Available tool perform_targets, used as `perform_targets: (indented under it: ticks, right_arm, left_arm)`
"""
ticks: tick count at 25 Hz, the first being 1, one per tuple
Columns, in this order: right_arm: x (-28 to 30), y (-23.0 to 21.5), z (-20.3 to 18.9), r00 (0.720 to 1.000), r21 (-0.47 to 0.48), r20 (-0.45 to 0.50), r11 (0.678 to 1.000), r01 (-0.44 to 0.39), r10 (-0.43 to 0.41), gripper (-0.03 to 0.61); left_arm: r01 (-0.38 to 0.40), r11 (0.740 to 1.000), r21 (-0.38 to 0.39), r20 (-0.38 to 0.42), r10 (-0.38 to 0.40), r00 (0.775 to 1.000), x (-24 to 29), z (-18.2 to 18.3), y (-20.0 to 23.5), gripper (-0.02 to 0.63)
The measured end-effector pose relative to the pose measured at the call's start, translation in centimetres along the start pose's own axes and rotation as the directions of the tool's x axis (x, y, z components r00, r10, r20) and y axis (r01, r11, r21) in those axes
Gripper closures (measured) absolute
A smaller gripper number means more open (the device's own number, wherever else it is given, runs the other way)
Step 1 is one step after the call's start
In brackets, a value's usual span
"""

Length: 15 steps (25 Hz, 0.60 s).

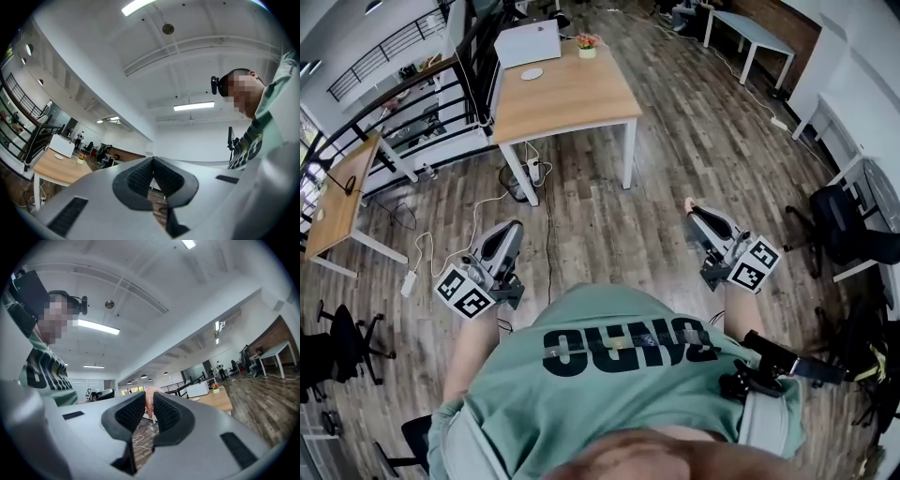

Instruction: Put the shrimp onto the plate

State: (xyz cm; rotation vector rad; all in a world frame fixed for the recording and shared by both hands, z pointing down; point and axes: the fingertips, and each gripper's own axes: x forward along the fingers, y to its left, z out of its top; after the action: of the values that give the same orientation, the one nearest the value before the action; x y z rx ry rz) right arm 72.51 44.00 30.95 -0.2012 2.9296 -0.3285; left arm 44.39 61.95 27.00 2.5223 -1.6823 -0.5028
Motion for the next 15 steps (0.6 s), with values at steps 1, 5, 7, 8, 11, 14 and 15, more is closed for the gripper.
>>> perform_targets:
  ticks: [1,5,7,8,11,14,15]
  right_arm:
    - [-0.7,-0.4,0.0,1.0,0.003,-0.001,1.0,0.003,-0.003,0.522]
    - [-2.8,-1.9,0.3,1.0,0.013,0.012,1.0,0.021,-0.021,0.522]
    - [-3.6,-2.6,0.3,0.999,0.023,0.023,0.999,0.036,-0.037,0.522]
    - [-3.9,-3.0,0.3,0.999,0.029,0.026,0.999,0.043,-0.044,0.522]
    - [-4.3,-3.7,-0.1,0.998,0.044,0.024,0.997,0.059,-0.06,0.522]
    - [-4.0,-4.1,-0.8,0.998,0.054,0.013,0.996,0.066,-0.067,0.522]
    - [-3.7,-4.1,-0.9,0.998,0.054,0.01,0.996,0.069,-0.069,0.522]
  left_arm:
    - [0.005,1.0,-0.005,-0.007,-0.005,1.0,0.7,-0.4,-0.4,0.609]
    - [0.034,0.999,-0.01,-0.035,-0.034,0.999,3.3,-1.4,-1.7,0.609]
    - [0.049,0.999,-0.011,-0.045,-0.049,0.998,4.3,-1.6,-2.0,0.609]
    - [0.055,0.998,-0.014,-0.048,-0.055,0.997,4.7,-1.7,-2.1,0.609]
    - [0.063,0.998,-0.026,-0.054,-0.064,0.996,5.6,-2.1,-1.8,0.609]
    - [0.065,0.997,-0.038,-0.056,-0.067,0.996,5.8,-2.5,-1.0,0.609]
    - [0.067,0.997,-0.042,-0.056,-0.069,0.996,5.8,-2.7,-0.6,0.609]
